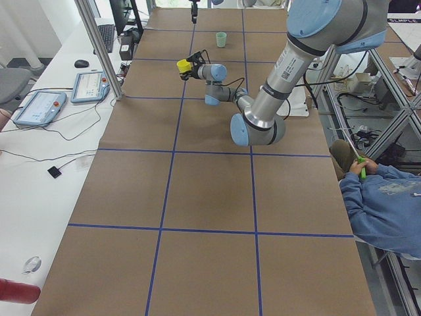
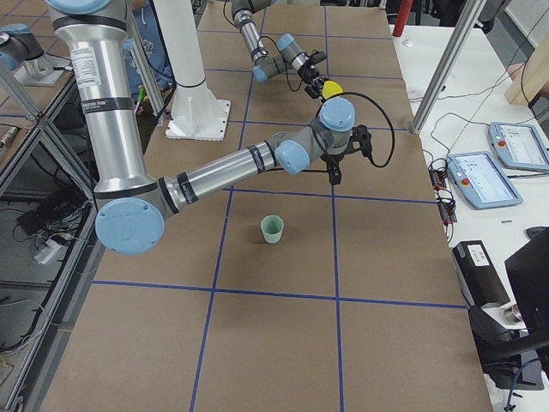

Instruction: Transfer and stack yellow cup on green cup

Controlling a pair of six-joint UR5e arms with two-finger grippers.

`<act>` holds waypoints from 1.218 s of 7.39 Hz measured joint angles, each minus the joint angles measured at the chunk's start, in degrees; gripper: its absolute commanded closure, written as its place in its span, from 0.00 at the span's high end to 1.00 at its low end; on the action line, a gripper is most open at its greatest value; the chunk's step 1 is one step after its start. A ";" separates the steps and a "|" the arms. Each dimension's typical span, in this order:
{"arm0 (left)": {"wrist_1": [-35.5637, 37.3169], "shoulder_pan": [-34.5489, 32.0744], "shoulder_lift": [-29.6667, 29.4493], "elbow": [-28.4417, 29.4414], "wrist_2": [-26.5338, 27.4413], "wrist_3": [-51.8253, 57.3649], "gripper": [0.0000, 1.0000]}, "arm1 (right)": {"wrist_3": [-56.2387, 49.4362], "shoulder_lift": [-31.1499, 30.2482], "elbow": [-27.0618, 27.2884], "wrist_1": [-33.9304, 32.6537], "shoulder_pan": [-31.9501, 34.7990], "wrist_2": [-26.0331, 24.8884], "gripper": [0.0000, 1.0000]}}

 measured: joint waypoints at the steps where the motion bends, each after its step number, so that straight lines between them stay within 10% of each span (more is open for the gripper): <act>1: 0.87 0.60 -1.16 0.59 -1.14 1.33 0.61 | 4.07 2.90 0.12 0.00 -3.71 -1.30 0.99; 9: 1.61 4.32 8.96 -11.78 -5.10 7.31 0.88 | 16.51 13.04 1.06 0.00 -18.30 -7.66 0.99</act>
